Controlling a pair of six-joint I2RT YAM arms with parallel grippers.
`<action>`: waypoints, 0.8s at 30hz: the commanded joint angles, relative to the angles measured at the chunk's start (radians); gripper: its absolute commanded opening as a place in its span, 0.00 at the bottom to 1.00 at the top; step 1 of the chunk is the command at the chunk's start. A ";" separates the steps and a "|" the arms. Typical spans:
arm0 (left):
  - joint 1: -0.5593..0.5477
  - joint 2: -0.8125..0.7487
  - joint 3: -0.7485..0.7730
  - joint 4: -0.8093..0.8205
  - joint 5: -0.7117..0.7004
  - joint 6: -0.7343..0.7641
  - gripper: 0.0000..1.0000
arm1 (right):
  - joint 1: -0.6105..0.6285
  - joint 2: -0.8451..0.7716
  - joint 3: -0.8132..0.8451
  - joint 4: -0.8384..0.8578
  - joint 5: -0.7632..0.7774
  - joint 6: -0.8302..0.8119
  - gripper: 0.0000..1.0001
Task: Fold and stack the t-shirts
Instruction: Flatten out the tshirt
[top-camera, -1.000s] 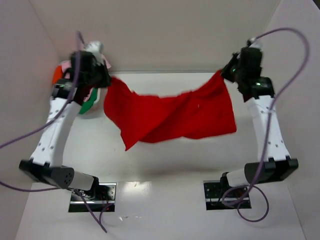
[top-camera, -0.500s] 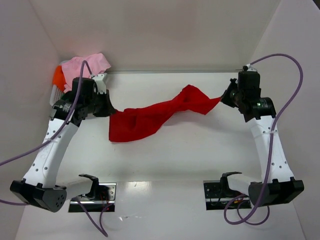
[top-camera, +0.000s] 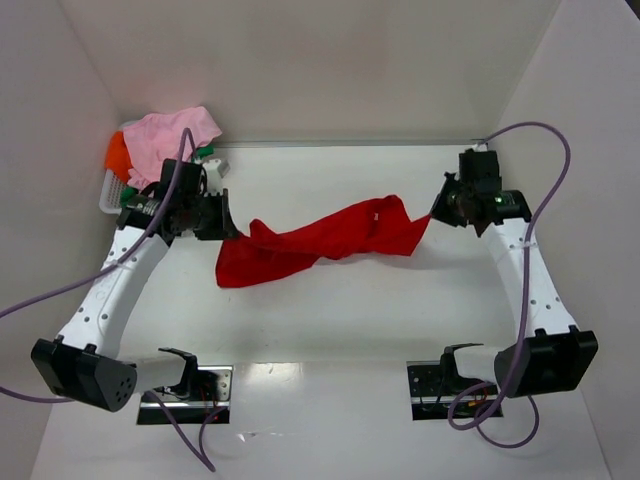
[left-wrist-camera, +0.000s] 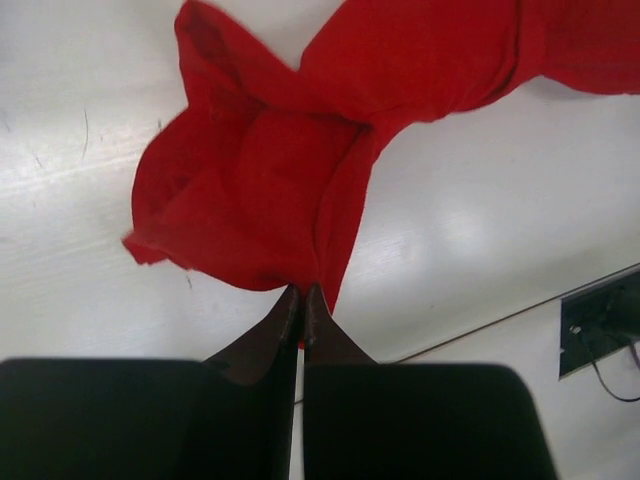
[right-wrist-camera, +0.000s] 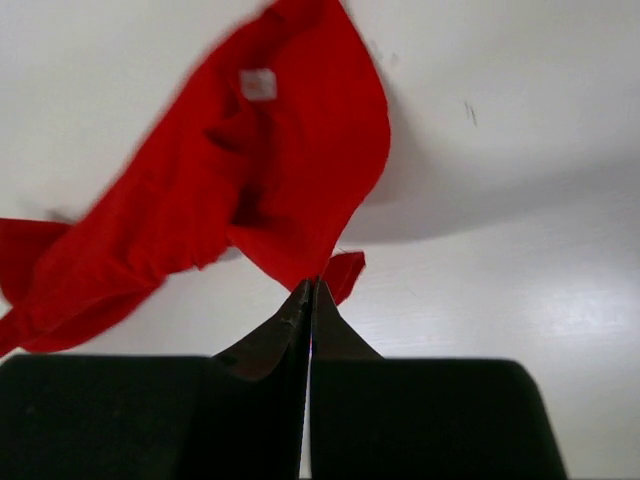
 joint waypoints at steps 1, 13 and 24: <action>0.002 -0.004 0.126 0.033 0.034 0.033 0.00 | 0.004 -0.024 0.204 0.027 -0.062 -0.024 0.00; 0.002 -0.312 0.700 0.116 -0.191 -0.010 0.00 | 0.004 -0.151 0.962 -0.071 -0.061 -0.013 0.00; -0.007 0.042 0.145 0.210 -0.182 -0.033 0.00 | 0.054 0.056 0.245 0.139 0.019 0.024 0.00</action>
